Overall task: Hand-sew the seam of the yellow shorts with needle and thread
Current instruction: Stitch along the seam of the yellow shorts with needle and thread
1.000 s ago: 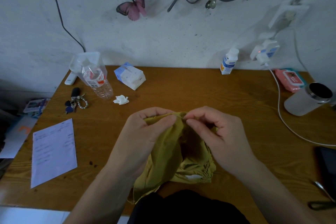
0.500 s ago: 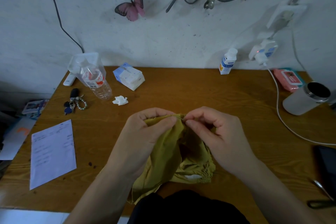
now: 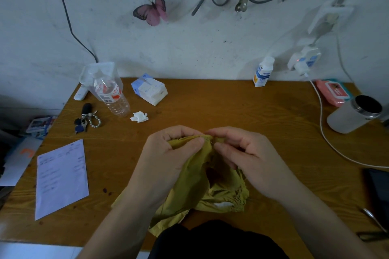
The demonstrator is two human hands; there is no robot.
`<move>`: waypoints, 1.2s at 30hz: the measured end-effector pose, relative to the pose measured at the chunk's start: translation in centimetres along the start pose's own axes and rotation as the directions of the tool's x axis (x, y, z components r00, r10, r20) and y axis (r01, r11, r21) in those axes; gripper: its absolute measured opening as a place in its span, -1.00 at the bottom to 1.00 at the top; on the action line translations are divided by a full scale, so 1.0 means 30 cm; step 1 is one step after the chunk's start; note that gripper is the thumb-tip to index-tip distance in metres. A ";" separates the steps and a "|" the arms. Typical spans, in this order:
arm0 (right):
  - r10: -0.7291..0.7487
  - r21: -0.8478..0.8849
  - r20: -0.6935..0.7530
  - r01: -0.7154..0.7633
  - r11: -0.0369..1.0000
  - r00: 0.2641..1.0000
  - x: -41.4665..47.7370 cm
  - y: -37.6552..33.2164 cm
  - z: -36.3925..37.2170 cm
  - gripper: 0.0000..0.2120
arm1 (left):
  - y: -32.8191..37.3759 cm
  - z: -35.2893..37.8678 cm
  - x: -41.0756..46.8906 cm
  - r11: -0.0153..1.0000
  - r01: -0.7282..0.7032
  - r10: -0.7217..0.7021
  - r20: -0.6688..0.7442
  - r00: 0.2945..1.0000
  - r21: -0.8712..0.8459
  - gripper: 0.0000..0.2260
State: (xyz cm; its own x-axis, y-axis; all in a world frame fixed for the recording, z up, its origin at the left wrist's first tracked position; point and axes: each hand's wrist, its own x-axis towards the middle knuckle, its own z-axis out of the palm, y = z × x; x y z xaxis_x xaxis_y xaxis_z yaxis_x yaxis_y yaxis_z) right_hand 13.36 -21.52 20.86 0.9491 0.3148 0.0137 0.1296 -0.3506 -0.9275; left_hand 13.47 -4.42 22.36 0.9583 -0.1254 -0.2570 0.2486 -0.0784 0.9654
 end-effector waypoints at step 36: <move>-0.063 -0.365 -0.234 -0.028 0.931 0.970 -0.022 -0.034 0.032 -0.85 | -0.035 0.097 -0.012 0.857 -0.245 0.372 -0.216 0.903 0.453 -0.92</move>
State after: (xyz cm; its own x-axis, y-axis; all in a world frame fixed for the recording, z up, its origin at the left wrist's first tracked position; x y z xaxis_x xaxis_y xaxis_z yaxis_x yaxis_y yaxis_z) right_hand 12.32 -20.53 21.44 0.9798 0.1212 0.1589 0.1991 -0.6569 -0.7272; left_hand 12.45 -7.17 21.32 0.9880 0.0712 0.1368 -0.0855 -0.4850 0.8703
